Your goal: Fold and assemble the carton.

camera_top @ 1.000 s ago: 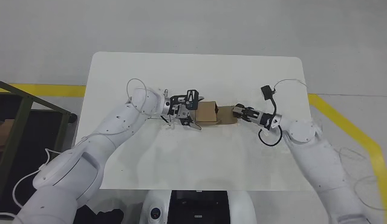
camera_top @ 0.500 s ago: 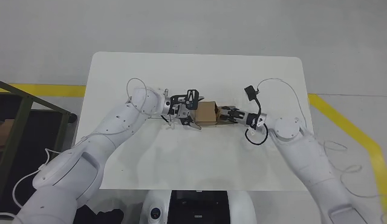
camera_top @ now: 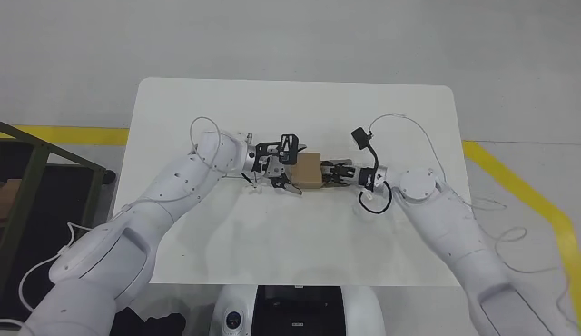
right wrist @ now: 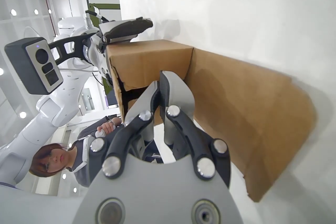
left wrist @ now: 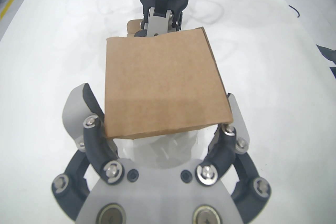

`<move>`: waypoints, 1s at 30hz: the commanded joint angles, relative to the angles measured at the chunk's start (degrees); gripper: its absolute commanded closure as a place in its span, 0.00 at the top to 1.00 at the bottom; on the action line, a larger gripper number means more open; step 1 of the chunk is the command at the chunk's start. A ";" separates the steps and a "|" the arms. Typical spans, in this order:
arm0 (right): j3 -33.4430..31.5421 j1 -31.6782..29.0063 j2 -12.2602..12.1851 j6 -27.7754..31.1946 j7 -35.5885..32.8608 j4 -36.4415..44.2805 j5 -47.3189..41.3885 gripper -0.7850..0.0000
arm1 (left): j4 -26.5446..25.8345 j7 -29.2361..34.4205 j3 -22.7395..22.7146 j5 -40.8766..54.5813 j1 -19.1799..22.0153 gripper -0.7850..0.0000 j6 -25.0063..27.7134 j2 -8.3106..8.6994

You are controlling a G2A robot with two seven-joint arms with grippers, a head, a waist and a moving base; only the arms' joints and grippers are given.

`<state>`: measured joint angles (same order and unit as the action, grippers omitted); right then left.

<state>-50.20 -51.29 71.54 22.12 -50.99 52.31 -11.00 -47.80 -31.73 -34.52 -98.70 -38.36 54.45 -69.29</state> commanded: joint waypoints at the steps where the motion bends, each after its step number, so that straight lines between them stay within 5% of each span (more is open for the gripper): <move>1: 0.66 0.56 0.43 0.33 -0.71 -0.90 -0.71 0.00 | 0.07 -0.09 -0.01 0.04 0.01 1.00 -0.07 -0.02; 19: 2.79 3.46 2.87 3.55 -2.11 -6.98 -3.44 0.00 | 0.35 -0.17 0.24 -0.17 0.12 1.00 -0.07 -0.22; 30: -5.65 -0.87 -1.31 3.04 0.63 -1.16 1.26 0.00 | 0.44 -0.68 0.16 -0.28 -0.11 1.00 -0.19 -0.14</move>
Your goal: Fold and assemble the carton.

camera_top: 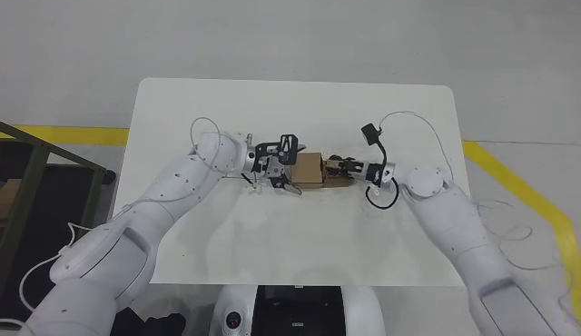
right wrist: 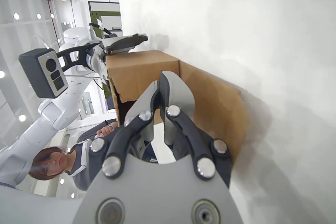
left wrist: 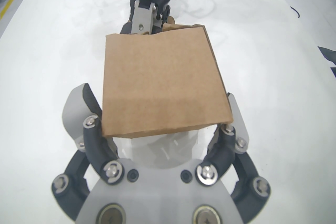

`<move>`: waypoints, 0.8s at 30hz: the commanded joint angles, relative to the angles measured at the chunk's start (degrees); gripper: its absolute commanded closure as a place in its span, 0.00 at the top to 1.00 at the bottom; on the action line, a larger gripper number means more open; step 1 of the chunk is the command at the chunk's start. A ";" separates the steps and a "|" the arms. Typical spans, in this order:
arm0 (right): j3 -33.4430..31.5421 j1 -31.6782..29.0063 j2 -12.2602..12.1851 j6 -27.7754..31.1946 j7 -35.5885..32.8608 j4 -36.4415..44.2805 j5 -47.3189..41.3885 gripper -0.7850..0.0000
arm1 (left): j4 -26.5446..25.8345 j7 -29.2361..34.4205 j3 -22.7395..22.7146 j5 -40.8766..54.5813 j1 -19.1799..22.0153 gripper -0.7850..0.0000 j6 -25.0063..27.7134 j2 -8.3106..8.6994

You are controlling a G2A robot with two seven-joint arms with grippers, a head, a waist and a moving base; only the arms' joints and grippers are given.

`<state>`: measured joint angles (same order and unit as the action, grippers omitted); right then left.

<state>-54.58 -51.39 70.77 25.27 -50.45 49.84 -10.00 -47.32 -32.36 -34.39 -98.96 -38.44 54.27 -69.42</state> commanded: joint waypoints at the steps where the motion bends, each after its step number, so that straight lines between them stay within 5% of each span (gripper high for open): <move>1: -2.40 -1.77 -1.06 -0.12 0.06 2.81 0.35 0.00 | -0.04 -0.09 0.04 -0.04 -0.04 1.00 -0.02 -0.01; 12: -15.23 -15.19 -6.40 -8.96 5.50 23.02 12.37 0.00 | -0.20 -0.43 -0.12 -0.32 -0.11 1.00 -0.30 0.12; 13: -15.94 -16.46 -6.69 -10.00 5.98 25.04 13.68 0.26 | -0.22 -0.45 -0.13 -0.34 -0.12 1.00 -0.30 0.13; 16: -17.19 -19.20 -7.41 -12.44 5.57 29.92 17.81 0.47 | -0.22 -0.39 -0.15 -0.33 -0.11 1.00 -0.08 0.16; 18: -17.39 -20.06 -7.64 -13.13 4.78 31.73 18.93 0.72 | -0.27 -0.32 -0.15 -0.40 -0.10 1.00 -0.11 0.16; 24: -16.43 -18.91 -7.67 -11.52 3.35 30.74 19.62 0.85 | -0.39 -0.40 -0.12 -0.57 -0.06 1.00 -0.08 0.18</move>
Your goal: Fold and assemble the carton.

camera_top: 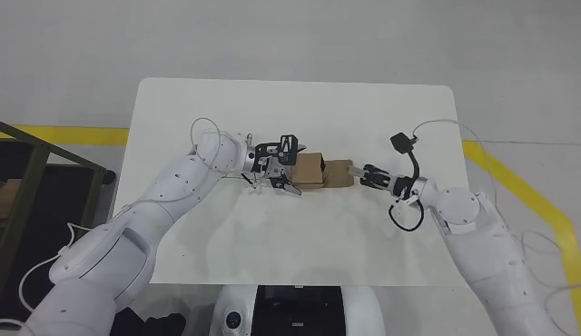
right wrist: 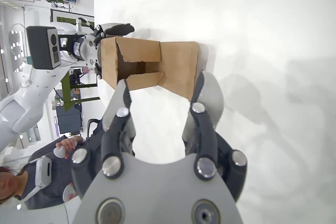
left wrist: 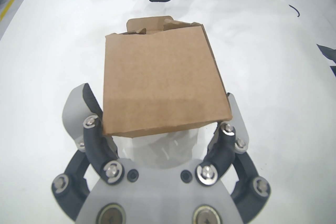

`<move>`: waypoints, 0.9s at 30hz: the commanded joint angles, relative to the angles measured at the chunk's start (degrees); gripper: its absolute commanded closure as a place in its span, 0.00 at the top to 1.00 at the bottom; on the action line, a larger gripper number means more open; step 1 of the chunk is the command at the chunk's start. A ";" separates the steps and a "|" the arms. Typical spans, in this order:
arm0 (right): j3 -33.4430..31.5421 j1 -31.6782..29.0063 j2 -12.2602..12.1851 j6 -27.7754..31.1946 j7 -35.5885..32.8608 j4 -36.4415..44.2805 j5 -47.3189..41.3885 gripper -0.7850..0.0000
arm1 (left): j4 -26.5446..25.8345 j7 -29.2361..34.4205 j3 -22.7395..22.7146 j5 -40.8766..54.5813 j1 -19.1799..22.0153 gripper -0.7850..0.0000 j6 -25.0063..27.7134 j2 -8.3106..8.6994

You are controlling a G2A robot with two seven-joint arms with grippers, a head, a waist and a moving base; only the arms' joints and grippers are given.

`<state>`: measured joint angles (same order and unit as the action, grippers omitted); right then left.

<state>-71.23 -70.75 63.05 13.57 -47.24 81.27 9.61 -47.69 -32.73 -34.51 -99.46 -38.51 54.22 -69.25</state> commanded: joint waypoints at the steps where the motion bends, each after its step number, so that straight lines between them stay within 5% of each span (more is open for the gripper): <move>1: 0.54 0.94 0.12 0.35 0.23 -1.41 0.06 0.84 | -0.04 -0.01 0.04 -0.16 0.02 1.00 -0.04 0.01; 14: 5.82 7.28 1.49 6.45 -3.23 -10.80 -5.29 0.70 | 0.01 0.02 -0.09 -0.01 0.03 1.00 -0.15 0.02; 27: 8.44 11.00 2.50 7.95 -8.84 -18.76 -14.12 0.67 | -0.14 0.09 -0.32 -0.09 -0.10 1.00 -0.48 0.16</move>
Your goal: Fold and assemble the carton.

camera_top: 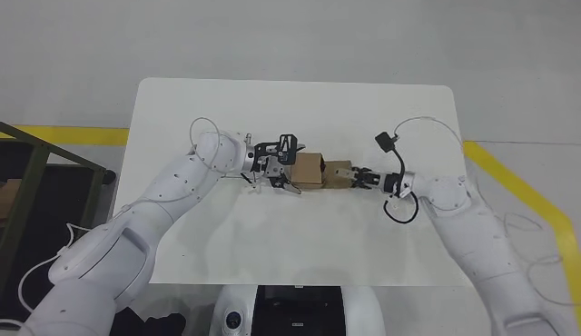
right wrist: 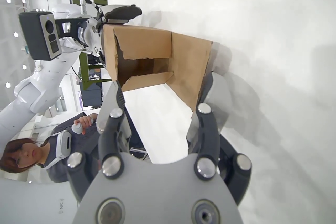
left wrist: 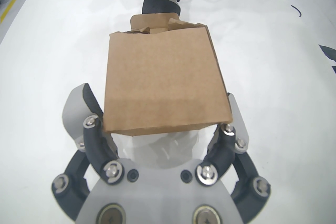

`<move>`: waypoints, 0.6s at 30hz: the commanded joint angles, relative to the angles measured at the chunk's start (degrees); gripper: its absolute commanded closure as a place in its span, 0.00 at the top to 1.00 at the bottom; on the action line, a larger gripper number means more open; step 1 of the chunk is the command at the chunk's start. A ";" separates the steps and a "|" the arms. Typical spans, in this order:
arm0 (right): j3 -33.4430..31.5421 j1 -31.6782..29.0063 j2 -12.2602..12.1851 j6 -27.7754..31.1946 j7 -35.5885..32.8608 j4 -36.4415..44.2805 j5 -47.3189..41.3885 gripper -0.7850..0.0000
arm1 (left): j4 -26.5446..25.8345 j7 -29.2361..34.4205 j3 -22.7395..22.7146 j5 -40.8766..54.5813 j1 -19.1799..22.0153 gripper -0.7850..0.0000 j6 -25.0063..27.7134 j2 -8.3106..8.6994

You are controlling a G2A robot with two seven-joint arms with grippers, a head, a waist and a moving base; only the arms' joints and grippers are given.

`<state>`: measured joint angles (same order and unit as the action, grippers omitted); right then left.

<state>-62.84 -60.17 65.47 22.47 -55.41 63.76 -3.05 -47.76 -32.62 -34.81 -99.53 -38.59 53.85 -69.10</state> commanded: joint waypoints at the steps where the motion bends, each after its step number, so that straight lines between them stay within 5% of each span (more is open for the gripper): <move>1: 0.23 0.72 0.29 -0.92 -1.88 -1.79 -4.11 0.67 | -0.12 -0.03 -0.04 -0.04 -0.08 1.00 -0.14 0.03; 11: 2.25 3.63 1.45 3.99 -10.55 -8.34 -14.66 0.54 | -0.68 0.34 -0.29 -0.04 -0.50 1.00 -0.26 0.23; 18: 5.17 6.26 2.57 1.96 -9.59 -11.48 -14.00 0.58 | -0.96 0.52 -0.45 0.01 -0.75 1.00 -0.28 0.35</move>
<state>-57.84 -54.02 67.96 24.03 -65.04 52.29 -17.00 -48.74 -32.10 -35.24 -99.57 -39.31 53.51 -68.77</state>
